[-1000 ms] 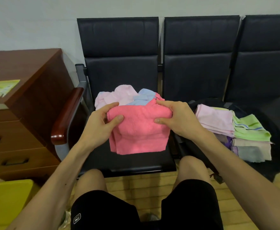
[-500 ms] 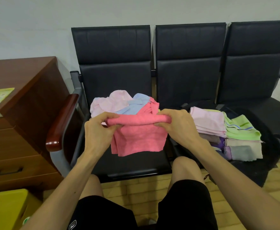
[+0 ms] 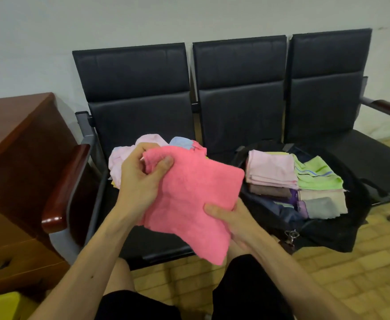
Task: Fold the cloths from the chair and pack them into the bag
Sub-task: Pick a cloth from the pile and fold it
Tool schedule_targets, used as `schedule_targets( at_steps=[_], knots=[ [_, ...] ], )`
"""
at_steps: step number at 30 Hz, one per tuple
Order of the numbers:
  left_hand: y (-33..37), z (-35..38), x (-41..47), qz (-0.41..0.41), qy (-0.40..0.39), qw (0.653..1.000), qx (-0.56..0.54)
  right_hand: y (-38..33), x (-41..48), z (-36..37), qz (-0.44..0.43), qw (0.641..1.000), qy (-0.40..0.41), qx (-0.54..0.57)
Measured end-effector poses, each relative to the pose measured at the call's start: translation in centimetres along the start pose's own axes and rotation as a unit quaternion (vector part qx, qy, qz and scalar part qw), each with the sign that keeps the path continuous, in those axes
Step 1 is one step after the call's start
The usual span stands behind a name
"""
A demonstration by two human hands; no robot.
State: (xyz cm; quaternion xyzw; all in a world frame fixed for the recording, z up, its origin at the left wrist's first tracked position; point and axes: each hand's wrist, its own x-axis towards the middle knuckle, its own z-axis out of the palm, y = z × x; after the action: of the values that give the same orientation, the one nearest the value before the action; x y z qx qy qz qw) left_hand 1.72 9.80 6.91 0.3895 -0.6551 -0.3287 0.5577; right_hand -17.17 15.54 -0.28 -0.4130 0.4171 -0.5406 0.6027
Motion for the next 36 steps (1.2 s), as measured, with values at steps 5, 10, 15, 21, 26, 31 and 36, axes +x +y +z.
schedule_targets(
  at_steps=[5,10,15,21,26,31,36],
  knots=[
    [-3.7,2.2,2.0,-0.158,0.011,0.987,0.000,0.4,-0.8,-0.7,0.041,0.988,0.018,0.145],
    [-7.3,7.2,0.5,-0.427,-0.105,0.803,-0.403,-2.7,0.2,-3.4,0.024,0.987,0.083,0.139],
    [-10.2,14.2,-1.4,-0.493,-0.140,0.693,-0.507,-3.8,2.3,-8.9,0.021,0.976,0.197,0.089],
    [-12.6,20.7,0.8,-0.471,-0.214,0.818,-0.252,-1.9,6.0,-18.0,0.054,0.942,0.323,-0.072],
    [-15.6,25.7,6.8,-0.415,-0.234,0.863,-0.167,-2.7,9.9,-24.1,0.026,0.924,0.345,-0.164],
    [-19.7,31.3,12.9,-0.348,-0.253,0.897,-0.104,-3.1,15.1,-30.4,-0.018,0.887,0.332,-0.321],
    [-23.4,34.3,15.0,-0.362,-0.283,0.886,-0.059,-1.1,18.9,-34.9,0.021,0.871,0.321,-0.371]
  ],
)
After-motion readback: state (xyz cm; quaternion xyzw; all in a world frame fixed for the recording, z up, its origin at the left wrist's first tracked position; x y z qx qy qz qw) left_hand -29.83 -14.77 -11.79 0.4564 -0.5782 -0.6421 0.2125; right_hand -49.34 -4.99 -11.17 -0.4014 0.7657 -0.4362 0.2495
